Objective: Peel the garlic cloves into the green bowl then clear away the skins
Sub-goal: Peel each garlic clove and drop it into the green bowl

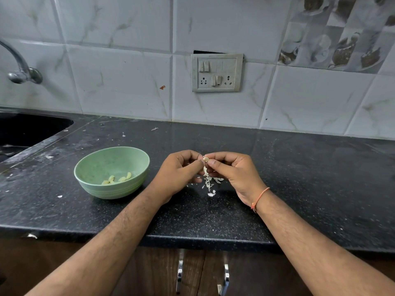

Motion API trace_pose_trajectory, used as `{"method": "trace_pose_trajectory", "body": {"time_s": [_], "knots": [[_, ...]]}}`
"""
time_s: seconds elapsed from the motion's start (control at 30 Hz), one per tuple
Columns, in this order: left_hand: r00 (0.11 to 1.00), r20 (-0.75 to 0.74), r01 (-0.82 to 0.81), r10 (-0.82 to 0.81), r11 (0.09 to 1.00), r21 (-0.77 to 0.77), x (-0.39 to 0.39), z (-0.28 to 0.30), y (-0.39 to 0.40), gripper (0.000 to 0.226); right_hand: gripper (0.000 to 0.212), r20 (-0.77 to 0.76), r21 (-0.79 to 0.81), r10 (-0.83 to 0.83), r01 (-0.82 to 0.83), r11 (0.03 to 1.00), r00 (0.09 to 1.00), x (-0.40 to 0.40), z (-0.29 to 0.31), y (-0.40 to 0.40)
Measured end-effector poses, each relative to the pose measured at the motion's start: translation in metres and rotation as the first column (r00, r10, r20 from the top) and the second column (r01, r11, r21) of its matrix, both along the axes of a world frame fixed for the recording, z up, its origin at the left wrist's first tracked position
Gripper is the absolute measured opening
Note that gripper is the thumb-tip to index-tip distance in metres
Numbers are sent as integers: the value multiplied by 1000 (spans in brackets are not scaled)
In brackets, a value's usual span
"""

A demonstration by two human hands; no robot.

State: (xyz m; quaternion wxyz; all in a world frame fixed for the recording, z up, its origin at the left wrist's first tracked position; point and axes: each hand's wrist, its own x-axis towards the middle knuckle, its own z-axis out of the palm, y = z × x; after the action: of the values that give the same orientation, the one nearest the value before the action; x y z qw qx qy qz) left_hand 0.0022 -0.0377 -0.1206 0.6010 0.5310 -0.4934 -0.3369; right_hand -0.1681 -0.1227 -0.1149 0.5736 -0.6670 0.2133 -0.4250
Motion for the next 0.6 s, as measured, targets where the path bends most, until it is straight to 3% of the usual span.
{"method": "trace_pose_trajectory", "body": {"time_s": [0.37, 0.6], "knots": [[942, 297, -145, 157, 987, -64, 2, -2, -1, 9, 15, -12, 166, 82, -79, 983, 997, -4, 3, 0], [814, 523, -216, 254, 967, -133, 3, -4, 4, 13, 11, 84, 239, 102, -119, 964, 991, -4, 4, -3]]}}
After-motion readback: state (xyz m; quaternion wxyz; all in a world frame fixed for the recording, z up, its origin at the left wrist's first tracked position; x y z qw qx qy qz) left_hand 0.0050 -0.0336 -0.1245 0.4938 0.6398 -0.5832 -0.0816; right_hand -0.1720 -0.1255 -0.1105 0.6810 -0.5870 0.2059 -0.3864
